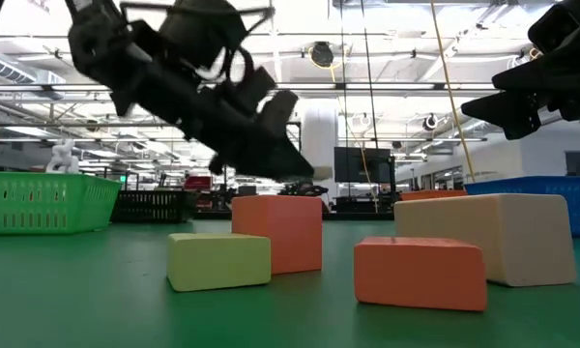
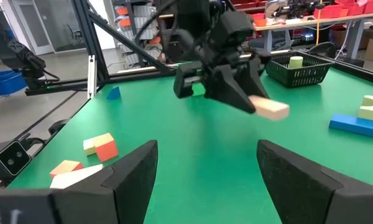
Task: Sort & place blocks by color
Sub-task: Put the light brown block into the green bin
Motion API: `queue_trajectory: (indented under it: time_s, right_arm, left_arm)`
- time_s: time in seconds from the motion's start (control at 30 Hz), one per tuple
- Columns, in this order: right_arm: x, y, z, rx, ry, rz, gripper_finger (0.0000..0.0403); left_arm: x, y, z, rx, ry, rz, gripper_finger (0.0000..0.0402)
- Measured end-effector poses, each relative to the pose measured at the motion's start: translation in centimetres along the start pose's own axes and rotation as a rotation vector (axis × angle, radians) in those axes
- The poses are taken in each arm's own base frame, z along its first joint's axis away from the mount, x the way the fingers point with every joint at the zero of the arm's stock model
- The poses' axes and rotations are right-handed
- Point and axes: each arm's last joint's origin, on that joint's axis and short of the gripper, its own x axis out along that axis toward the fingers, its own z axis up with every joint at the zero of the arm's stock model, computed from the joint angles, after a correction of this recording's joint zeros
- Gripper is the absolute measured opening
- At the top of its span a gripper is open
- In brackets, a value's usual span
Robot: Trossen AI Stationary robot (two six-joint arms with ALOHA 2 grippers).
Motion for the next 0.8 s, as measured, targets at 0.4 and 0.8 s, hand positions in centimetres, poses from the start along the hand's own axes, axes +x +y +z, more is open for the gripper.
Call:
queue_trajectory:
  time_s: [0.4, 0.8]
  right_arm:
    - [0.0, 0.0, 0.0, -0.003, 0.004, -0.001, 0.0267]
    - [0.0, 0.0, 0.0, -0.003, 0.004, -0.001, 0.0267]
  left_arm:
    - [-8.6, -0.8, 2.8, -0.018, 0.183, 0.058, 0.0130]
    - [-18.4, 0.3, 1.9, -0.201, 0.450, 0.117, 0.0130]
